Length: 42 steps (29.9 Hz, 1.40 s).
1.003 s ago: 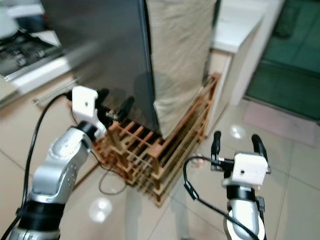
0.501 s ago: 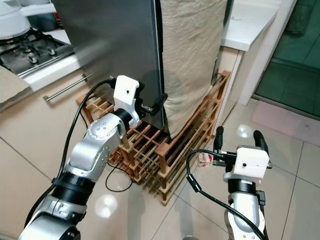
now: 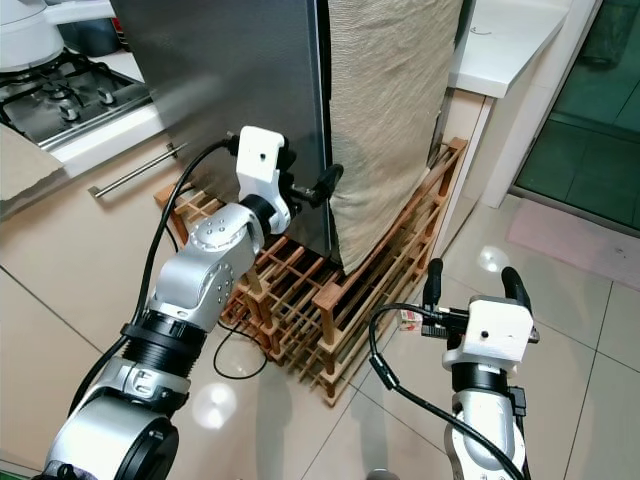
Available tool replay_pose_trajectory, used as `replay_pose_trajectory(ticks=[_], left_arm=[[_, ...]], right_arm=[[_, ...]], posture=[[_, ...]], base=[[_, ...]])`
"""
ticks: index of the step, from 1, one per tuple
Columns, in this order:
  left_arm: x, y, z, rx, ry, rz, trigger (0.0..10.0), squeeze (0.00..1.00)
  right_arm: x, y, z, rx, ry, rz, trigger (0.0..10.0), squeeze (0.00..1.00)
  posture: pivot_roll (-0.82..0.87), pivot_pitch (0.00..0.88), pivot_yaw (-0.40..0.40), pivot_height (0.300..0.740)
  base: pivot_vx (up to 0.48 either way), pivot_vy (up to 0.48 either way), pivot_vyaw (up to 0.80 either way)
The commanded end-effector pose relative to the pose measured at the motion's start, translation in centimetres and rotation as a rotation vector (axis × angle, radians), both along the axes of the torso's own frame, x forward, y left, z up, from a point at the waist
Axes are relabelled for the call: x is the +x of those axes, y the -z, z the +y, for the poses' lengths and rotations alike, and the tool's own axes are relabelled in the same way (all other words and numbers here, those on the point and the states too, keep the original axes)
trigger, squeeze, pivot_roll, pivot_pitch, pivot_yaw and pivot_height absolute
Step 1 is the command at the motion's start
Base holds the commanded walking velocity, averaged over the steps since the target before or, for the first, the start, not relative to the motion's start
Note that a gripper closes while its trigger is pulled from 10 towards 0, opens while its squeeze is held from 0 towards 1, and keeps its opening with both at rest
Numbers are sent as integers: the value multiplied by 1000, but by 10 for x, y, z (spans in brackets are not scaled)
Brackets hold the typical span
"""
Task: Restocking fridge
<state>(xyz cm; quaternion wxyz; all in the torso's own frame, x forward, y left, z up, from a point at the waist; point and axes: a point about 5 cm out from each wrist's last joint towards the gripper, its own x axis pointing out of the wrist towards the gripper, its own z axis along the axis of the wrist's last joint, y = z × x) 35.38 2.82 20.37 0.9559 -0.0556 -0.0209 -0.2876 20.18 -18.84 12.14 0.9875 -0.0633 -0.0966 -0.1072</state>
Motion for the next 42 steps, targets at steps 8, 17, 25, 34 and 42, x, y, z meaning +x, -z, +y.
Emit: replay_pose_trajectory(ticks=[8, 17, 25, 34, 42], left_arm=[[0, -12, -25, -18, 80, -1, 10000, 0], [-3, -14, -34, -35, 114, 18, 10000, 0], [2, -4, -52, 37, 38, 93, 10000, 0], [-23, -7, -84, -57, 359, 167, 10000, 0], [-39, -28, -94, -154, 541, 131, 10000, 0]], right_arm=[[2, 6, 1, 17, 0, 16, 10000, 0], [1, 8, 0, 14, 2, 25, 10000, 0], [4, 10, -1, 20, 2, 30, 10000, 0], [7, 8, -7, 35, 20, 14, 10000, 0], [8, 10, -11, 39, 28, 23, 10000, 0]], posture=[[-156, 49, 124, 740], [-161, 52, 125, 740], [-161, 48, 126, 740], [-168, 48, 123, 740], [-169, 44, 119, 740]], base=[[0, 0, 0], [0, 0, 0], [0, 0, 0], [0, 0, 0], [0, 0, 0]])
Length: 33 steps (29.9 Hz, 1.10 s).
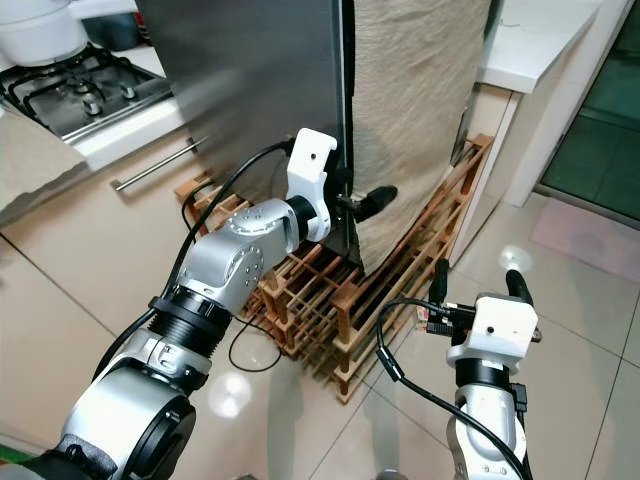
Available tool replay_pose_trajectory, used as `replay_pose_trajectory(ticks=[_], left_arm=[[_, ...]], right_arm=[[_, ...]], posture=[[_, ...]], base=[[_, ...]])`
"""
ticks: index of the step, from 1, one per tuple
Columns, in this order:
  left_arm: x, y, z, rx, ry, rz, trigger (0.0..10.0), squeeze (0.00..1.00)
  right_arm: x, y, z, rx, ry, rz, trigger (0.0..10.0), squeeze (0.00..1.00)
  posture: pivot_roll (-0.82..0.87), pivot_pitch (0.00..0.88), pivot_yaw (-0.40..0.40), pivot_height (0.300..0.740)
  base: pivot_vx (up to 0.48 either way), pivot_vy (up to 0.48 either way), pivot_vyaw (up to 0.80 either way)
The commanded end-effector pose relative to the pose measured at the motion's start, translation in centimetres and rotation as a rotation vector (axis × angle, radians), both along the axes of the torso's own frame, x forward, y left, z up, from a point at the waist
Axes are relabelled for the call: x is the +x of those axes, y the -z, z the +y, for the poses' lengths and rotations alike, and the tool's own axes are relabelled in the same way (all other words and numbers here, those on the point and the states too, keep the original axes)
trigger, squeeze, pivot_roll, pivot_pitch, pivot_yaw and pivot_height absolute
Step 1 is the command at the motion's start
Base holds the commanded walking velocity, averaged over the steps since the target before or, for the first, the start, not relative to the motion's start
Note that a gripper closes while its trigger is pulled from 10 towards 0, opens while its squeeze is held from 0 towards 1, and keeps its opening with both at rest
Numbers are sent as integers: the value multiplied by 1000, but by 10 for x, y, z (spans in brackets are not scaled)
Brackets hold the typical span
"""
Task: Restocking fridge
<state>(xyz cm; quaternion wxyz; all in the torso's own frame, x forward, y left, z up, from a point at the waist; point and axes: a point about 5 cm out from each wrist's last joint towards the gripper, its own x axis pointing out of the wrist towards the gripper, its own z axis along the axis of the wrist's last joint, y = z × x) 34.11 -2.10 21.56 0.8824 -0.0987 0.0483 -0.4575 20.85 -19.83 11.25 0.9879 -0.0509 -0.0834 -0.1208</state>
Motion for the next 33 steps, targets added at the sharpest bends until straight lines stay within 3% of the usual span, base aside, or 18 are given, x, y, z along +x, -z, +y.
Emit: replay_pose_trajectory(ticks=[1, 8, 11, 15, 20, 21, 22, 23, 25, 26, 27, 28, 30, 31, 33], left_arm=[[-26, -17, -45, -119, 155, 14, 10000, 0], [-34, -27, -47, -165, 242, 12, 10000, 0], [-33, -28, -39, -155, 210, -32, 10000, 0], [-13, -16, 3, -85, -103, -227, 10000, 0], [-7, -7, 24, -69, -218, -245, 10000, 0], [-4, -1, 43, -79, -288, -230, 10000, 0], [-4, -1, 43, -79, -288, -230, 10000, 0], [-4, 10, 72, -73, -369, -229, 10000, 0], [-13, 42, 130, 39, -521, -237, 10000, 0], [-13, 42, 130, 39, -521, -237, 10000, 0], [-29, 68, 166, 176, -611, -261, 10000, 0], [-29, 68, 166, 176, -611, -261, 10000, 0], [-44, 90, 183, 283, -640, -286, 10000, 0], [-44, 90, 183, 283, -640, -286, 10000, 0], [-52, 110, 191, 365, -684, -233, 10000, 0]], right_arm=[[1, 1, -1, 9, 2, 1, 10000, 0], [2, 3, -2, 13, -2, 9, 10000, 0], [3, 3, -2, 11, -5, 10, 10000, 0], [6, 2, -2, 8, 7, -1, 10000, 0], [8, 0, -3, 13, 18, -9, 10000, 0], [9, -1, -2, 13, 19, -14, 10000, 0], [9, -1, -2, 13, 19, -14, 10000, 0], [9, -4, -3, 10, 24, -26, 10000, 0], [4, -10, -7, -14, 46, -56, 10000, 0], [4, -10, -7, -14, 46, -56, 10000, 0], [-4, -13, -8, -39, 61, -78, 10000, 0], [-4, -13, -8, -39, 61, -78, 10000, 0], [-11, -10, -3, -71, 44, -78, 10000, 0], [-11, -10, -3, -71, 44, -78, 10000, 0], [-13, -3, 4, -80, 17, -59, 10000, 0]], posture=[[-169, 44, 119, 740], [-172, 35, 114, 740], [-172, 35, 114, 740], [-155, 26, 114, 740], [-153, 27, 116, 740], [-155, 24, 118, 740], [-155, 24, 118, 740], [-153, 20, 117, 740], [-130, 16, 106, 740], [-130, 16, 106, 740], [-117, 21, 101, 740], [-117, 21, 101, 740], [-111, 30, 98, 740], [-111, 30, 98, 740], [-101, 39, 93, 740]], base=[[0, 0, 0], [0, 0, 0], [0, 0, 0], [0, 0, 0], [0, 0, 0], [0, 0, 0], [0, 0, 0], [0, 0, 0], [0, 0, 0], [0, 0, 0], [0, 0, 0], [0, 0, 0], [0, 0, 0], [0, 0, 0], [0, 0, 0]])
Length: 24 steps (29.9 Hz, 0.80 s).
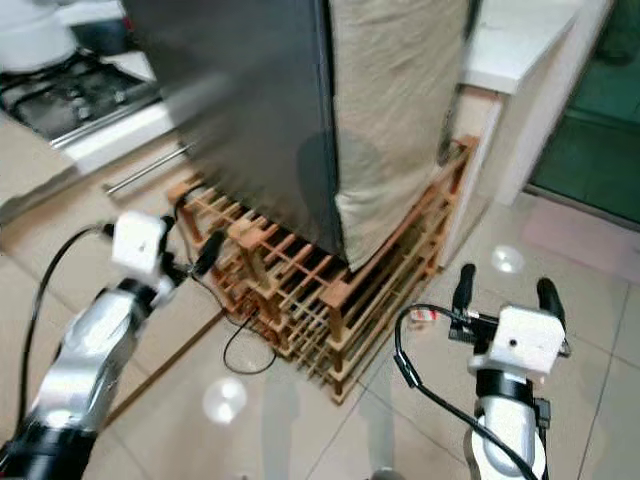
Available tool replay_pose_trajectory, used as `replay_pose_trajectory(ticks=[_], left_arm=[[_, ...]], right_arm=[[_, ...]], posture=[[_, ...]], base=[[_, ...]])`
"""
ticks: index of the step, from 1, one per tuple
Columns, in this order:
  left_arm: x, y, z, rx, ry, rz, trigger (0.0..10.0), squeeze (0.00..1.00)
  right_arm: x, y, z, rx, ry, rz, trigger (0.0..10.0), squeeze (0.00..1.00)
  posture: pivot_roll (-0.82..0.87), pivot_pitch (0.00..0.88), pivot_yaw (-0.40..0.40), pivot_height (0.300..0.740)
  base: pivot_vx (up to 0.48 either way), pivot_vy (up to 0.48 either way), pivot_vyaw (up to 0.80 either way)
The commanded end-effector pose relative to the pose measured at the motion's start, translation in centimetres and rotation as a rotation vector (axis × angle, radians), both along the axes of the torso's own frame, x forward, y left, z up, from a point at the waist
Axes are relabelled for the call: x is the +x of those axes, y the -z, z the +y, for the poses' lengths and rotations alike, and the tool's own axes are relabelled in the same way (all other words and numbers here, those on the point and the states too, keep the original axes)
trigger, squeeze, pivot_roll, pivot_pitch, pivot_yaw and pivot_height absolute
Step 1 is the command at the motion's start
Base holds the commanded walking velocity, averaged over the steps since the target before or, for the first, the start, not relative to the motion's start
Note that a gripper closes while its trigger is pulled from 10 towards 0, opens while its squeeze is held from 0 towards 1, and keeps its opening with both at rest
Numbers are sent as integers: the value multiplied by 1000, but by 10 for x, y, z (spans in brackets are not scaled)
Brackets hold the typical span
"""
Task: Restocking fridge
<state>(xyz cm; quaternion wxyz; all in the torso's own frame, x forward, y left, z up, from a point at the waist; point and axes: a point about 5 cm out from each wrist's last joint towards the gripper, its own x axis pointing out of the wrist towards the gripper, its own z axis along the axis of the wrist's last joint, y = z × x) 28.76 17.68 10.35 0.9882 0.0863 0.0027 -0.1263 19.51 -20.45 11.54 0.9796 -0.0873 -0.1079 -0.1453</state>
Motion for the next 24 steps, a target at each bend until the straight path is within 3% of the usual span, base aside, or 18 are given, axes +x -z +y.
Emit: replay_pose_trajectory(ticks=[1, 5, 8, 11, 20, 24], left_arm=[[2, 1, -9, 8, -13, 3, 10000, 0], [2, -4, -18, -27, -13, 4, 10000, 0], [7, -25, -31, -145, 15, -40, 10000, 0], [12, -35, -36, -162, 21, -74, 10000, 0], [24, -49, -47, -195, 50, -95, 10000, 0], [30, -53, -51, -202, 48, -100, 10000, 0]], right_arm=[[1, 4, 13, 1, -42, -5, 10000, 0], [3, 7, 15, 11, -44, 4, 10000, 0], [9, 7, 15, 16, -41, 0, 10000, 0], [12, 7, 13, 16, -31, -1, 10000, 0], [23, 12, 12, 30, -38, 24, 10000, 0], [24, 13, 11, 24, -31, 21, 10000, 0]], posture=[[-98, 41, 91, 740], [-92, 41, 86, 740], [-77, 33, 90, 740], [-72, 31, 90, 740], [-77, 20, 96, 740], [-79, 20, 97, 740]], base=[[0, 0, 0], [0, 0, 0], [0, -130, 0], [0, -450, 0], [0, -472, 657], [127, -202, 0]])
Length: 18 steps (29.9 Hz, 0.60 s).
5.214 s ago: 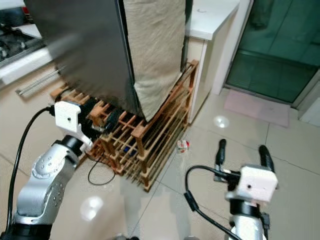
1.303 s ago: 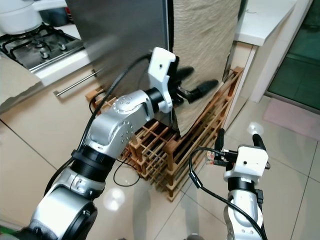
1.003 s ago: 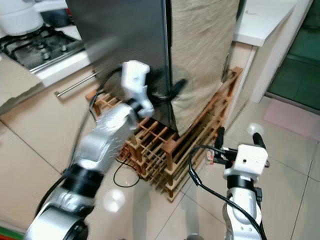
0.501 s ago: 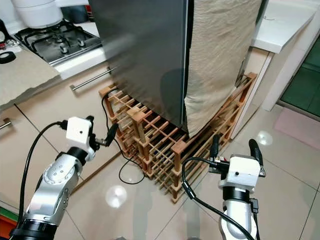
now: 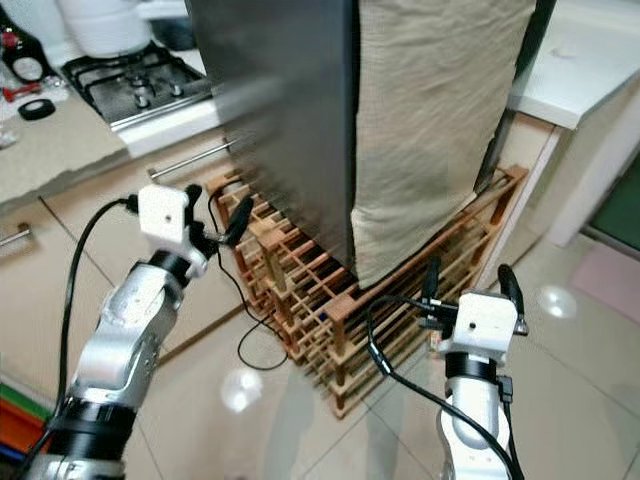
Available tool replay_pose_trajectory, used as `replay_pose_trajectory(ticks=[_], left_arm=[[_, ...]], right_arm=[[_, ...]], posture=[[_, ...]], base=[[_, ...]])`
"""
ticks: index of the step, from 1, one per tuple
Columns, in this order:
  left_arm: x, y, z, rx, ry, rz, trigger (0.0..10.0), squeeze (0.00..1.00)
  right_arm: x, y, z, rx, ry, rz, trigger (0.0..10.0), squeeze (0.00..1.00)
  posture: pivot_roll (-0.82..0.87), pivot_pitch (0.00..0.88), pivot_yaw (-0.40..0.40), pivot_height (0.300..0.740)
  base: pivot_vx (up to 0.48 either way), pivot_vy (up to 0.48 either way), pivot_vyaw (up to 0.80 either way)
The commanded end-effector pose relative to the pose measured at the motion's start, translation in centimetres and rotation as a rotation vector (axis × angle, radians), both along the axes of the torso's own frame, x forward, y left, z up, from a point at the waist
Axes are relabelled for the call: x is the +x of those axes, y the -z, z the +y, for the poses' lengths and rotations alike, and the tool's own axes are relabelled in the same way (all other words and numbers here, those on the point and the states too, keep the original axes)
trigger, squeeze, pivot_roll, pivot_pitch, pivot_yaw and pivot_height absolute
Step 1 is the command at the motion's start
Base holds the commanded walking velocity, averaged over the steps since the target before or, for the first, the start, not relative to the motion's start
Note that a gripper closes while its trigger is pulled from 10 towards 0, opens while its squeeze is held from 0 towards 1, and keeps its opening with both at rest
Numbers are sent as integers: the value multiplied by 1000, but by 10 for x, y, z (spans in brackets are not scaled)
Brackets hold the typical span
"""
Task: Restocking fridge
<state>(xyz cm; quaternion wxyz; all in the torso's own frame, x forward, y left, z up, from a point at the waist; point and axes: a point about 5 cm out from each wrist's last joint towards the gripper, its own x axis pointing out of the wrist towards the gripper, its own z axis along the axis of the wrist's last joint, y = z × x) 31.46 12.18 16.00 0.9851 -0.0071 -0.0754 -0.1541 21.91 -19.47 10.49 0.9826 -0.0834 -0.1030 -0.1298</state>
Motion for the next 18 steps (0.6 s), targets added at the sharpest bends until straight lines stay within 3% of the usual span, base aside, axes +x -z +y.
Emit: replay_pose_trajectory(ticks=[1, 6, 13, 18], left_arm=[[5, 0, 0, -1, -6, 16, 10000, 0], [12, -13, -14, -18, 72, -5, 10000, 0], [32, -35, -66, -39, 274, 18, 10000, 0], [36, -49, -79, -67, 327, 5, 10000, 0]], right_arm=[[0, 3, 1, 16, 0, 9, 10000, 0], [1, 2, 1, 8, -6, 4, 10000, 0], [4, 2, 3, 9, -13, 1, 10000, 0], [5, 0, 5, 10, -15, -4, 10000, 0]], posture=[[-79, 20, 97, 740], [-86, 25, 94, 740], [-94, 27, 95, 740], [-111, 29, 105, 740]], base=[[0, 0, 0], [0, 0, 0], [0, 0, 0], [0, 0, 0]])
